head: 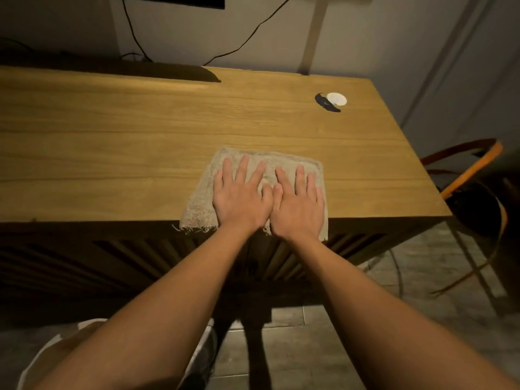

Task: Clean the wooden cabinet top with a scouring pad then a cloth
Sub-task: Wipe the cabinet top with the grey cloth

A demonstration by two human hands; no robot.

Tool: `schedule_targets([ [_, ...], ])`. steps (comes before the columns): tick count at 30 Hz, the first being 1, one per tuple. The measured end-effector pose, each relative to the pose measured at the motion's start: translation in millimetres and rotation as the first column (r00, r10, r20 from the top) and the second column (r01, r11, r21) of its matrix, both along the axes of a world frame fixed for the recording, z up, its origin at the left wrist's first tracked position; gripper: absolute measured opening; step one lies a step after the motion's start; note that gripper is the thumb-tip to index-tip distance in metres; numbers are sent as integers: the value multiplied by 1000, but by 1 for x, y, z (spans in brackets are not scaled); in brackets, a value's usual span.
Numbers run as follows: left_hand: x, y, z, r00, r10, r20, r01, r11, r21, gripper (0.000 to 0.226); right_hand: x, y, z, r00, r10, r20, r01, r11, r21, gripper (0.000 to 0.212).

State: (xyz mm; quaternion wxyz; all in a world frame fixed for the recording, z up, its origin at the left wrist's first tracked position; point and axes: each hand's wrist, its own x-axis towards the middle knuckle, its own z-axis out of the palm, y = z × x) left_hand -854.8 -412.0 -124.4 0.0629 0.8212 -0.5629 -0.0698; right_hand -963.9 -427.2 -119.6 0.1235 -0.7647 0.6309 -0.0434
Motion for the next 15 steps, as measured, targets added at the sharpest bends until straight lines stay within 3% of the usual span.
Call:
schedule_targets([
  [15,16,-69,1,999,46,-6,-46,999,-9,57,20,-75,-6,998,-47,-42,48,998,28,53],
])
